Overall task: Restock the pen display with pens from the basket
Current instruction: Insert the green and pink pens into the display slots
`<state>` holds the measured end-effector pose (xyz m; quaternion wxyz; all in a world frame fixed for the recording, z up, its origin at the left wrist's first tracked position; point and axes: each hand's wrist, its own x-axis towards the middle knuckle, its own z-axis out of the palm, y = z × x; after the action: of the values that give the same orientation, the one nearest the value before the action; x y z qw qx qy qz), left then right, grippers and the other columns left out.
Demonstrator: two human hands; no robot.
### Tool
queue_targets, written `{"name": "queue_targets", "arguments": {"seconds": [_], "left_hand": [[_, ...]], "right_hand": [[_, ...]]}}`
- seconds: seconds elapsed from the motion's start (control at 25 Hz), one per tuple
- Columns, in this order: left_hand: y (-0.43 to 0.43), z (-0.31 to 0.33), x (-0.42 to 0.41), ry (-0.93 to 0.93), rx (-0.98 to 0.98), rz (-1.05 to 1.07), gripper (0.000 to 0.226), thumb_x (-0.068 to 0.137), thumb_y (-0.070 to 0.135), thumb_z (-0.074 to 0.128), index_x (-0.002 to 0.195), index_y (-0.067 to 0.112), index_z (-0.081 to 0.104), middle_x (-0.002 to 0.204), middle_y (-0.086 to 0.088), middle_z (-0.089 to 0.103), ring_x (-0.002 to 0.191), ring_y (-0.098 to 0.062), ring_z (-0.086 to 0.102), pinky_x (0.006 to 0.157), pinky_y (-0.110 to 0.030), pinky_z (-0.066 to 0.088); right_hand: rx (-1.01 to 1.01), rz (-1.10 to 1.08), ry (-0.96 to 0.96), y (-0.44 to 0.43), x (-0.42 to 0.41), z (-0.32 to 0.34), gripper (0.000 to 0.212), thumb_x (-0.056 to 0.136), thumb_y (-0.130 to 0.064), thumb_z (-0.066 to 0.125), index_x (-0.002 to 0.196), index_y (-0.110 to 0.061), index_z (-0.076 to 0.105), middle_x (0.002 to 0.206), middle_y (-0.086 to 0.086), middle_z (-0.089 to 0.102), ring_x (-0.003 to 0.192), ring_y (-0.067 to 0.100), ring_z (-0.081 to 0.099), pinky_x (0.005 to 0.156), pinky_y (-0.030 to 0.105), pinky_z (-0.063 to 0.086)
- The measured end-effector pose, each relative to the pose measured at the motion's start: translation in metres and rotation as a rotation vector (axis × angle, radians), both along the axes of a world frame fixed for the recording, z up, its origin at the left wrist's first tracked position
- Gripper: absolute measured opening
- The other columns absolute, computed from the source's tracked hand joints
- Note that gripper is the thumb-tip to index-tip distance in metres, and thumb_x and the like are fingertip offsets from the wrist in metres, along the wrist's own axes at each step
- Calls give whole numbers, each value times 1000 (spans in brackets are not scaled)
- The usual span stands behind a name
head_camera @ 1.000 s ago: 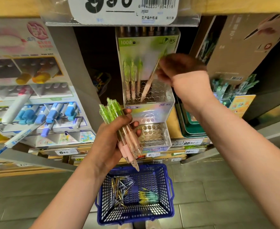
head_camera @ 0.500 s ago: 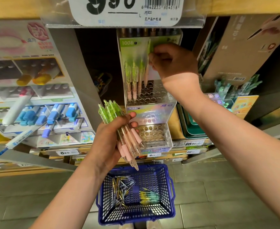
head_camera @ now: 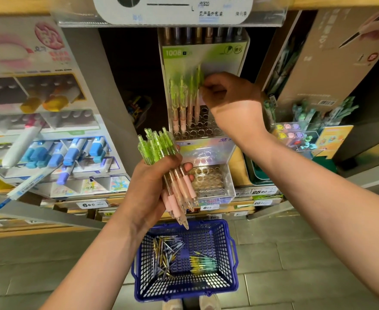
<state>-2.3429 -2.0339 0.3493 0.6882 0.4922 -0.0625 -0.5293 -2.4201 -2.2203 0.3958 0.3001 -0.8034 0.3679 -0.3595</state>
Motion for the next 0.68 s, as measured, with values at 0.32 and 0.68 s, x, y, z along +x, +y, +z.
{"name": "queue_targets", "arguments": {"seconds": [0.32,0.68], "left_hand": [[-1,4,-6,-7,16,9,31,85,8,74,113,0,67,88,-19,72,75,-25,72,67,-32,59],[-1,4,-12,-66,-15,-55,17,83,15,75,98,8,81,90,-17,75,75,-21,72,68,-31,59]], "right_hand": [[54,-61,150,8,-12,-2,14,90,-30,72,98,-20,78,81,-11,72,75,4,65,70,8,48],[676,339,194,47,-27,8,12,88,-29,77,96,-20,76,74,-10,75,66,8,72,69,23,60]]}}
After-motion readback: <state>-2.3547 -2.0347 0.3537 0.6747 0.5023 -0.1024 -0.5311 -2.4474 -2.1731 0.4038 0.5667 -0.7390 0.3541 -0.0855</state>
